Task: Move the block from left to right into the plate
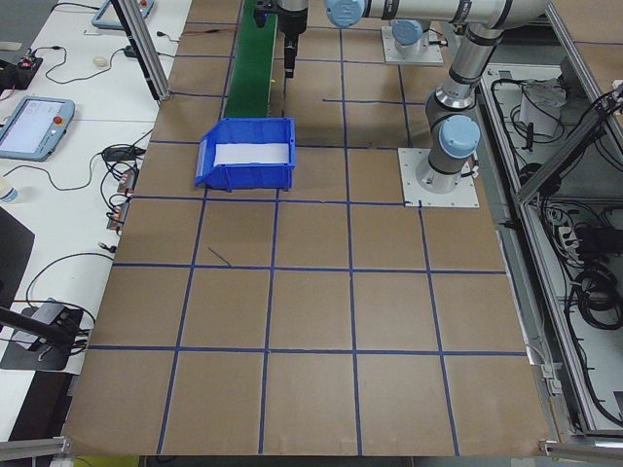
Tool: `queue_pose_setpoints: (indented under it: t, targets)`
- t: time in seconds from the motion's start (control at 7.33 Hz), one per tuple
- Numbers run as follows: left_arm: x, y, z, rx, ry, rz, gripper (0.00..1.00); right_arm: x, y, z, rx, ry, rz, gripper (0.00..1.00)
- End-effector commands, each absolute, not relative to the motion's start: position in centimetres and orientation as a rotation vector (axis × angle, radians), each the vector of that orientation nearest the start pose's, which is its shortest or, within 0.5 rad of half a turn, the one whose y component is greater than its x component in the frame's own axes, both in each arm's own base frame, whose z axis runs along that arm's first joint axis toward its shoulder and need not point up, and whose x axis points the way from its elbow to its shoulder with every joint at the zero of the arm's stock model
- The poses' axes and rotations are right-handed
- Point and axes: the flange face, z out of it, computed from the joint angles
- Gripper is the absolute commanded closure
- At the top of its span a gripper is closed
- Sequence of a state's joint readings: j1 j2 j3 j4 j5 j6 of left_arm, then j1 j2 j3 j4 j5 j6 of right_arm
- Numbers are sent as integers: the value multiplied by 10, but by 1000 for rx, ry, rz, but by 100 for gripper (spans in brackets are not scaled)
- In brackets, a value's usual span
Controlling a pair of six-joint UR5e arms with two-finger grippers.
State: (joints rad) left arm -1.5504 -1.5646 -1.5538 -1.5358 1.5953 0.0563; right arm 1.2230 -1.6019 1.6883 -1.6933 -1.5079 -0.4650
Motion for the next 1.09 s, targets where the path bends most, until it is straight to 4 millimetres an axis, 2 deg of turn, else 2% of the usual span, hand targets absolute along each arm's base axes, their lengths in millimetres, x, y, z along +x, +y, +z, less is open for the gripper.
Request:
queue_pose_setpoints:
  t: [0.0, 0.14, 0.27, 0.41, 0.68, 0.95]
  targets:
    - [-120, -498, 503, 51, 3113, -89, 0, 91, -496, 537, -140, 3074, -175, 1]
    - [-121, -498, 501, 54, 3113, -85, 0, 132, -492, 524, -60, 3070, -136, 0]
    - [-122, -497, 499, 56, 3114, -77, 0, 167, -482, 507, -83, 3077, -92, 0]
    - [-119, -498, 504, 49, 3114, -92, 0, 182, -476, 486, -127, 3079, -74, 0]
    - [-121, -499, 502, 37, 3117, -90, 0, 178, -478, 472, -141, 3085, -66, 0]
    - [-123, -499, 500, 49, 3115, -82, 0, 173, -481, 475, -140, 3115, -83, 0]
